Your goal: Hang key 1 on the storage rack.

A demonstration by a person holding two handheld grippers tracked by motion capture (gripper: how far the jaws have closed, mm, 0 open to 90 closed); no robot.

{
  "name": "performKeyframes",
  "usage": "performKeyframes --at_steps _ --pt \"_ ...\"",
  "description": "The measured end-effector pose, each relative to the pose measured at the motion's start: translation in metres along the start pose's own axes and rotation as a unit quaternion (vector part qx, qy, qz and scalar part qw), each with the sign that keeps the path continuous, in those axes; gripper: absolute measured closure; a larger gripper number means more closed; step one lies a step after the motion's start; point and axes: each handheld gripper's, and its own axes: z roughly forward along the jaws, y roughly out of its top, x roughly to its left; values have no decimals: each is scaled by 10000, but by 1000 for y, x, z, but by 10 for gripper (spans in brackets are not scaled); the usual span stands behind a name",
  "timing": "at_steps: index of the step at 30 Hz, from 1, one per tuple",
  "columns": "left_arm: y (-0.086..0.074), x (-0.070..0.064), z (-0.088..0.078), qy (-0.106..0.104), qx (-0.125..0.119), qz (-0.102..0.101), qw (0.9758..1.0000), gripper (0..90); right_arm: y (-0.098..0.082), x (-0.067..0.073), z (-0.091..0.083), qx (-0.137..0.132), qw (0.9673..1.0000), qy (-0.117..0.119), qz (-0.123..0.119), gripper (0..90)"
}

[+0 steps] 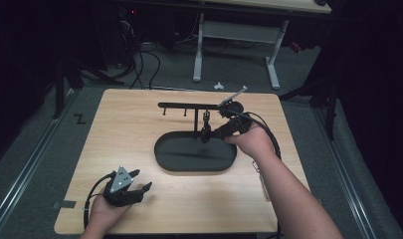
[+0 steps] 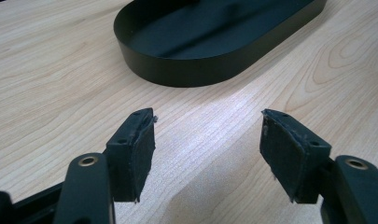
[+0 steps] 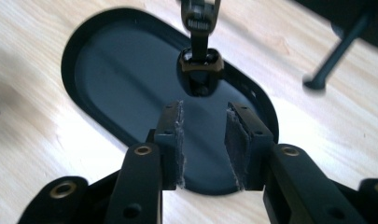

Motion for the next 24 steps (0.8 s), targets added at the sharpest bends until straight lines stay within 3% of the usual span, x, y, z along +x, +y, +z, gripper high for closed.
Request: performKeyframes --at_steps 10,16,24 --pt "1 1 -1 -67 -78 -223 9997 356 -39 -6 -3 73 9999 -77 -92 588" --pt "2 0 -4 -33 -119 -275 9995 356 -68 -17 2 120 9998 -95 100 539" --pt "2 2 -7 57 -218 -302 9993 340 -106 -37 20 354 9985 -238 344 519"
